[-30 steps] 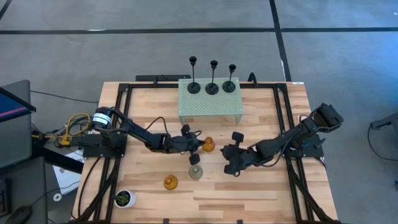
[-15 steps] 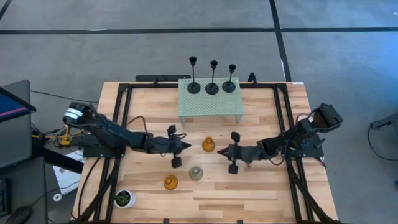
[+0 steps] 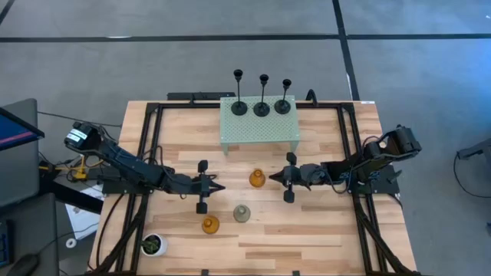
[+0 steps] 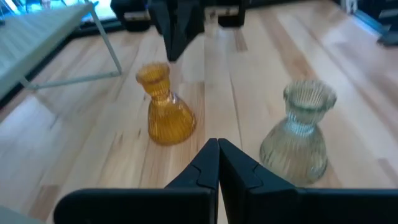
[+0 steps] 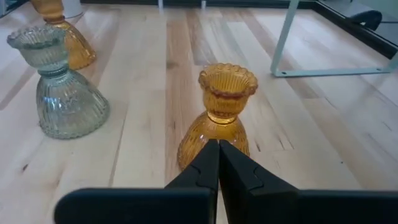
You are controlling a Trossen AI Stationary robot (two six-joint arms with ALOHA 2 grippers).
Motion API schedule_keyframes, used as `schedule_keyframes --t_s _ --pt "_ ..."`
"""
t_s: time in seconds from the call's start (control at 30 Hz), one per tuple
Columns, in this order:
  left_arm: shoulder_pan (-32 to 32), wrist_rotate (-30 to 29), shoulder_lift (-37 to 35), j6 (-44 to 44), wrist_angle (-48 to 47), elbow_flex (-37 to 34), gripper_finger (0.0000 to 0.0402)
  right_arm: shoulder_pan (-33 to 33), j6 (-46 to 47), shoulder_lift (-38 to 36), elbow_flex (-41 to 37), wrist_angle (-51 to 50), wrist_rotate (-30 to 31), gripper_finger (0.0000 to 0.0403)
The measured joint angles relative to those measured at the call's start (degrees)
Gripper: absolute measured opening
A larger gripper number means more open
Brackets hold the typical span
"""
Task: Pick & Place candle stick holders
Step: Put the brown glass candle holder on the shelf
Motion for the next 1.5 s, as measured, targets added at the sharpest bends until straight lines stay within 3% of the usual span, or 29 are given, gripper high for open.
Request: schedule_keyframes --t_s 0.17,0.5,0.63,0.93,1.17,1.3,1.5 --pt "0.0 0.0 -2.1 -0.1 0.0 0.0 0.0003 -1.2 -0.1 0.0 0.0 0.0 -1.6 0.0043" --pt "0.0 0.0 -2.0 -0.2 -0.2 0.0 0.0003 -1.7 0.5 0.4 2.4 -0.3 -2.5 0.0244" --pt "0.0 0.0 -2.0 -0.2 -0.2 0.0 0.0004 -3.3 0.5 2.6 5.5 -2.9 -2.7 0.0281" --pt "0.0 0.0 -1.9 -0.2 -0.2 0.0 0.0005 -5.0 0.5 12.0 11.8 -3.6 -4.5 0.0285" --pt "0.0 0.0 -1.9 -0.2 -0.6 0.0 0.0007 -5.0 0.5 12.6 13.2 -3.4 -4.4 0.0276" --pt "0.0 0.0 -1.9 -0.2 -0.6 0.0 0.0007 -5.0 0.5 12.1 13.2 -3.0 -4.4 0.0237" --pt "0.0 0.0 -1.9 -0.2 -0.6 0.0 0.0007 -5.0 0.5 12.1 13.2 -3.1 -4.4 0.0146"
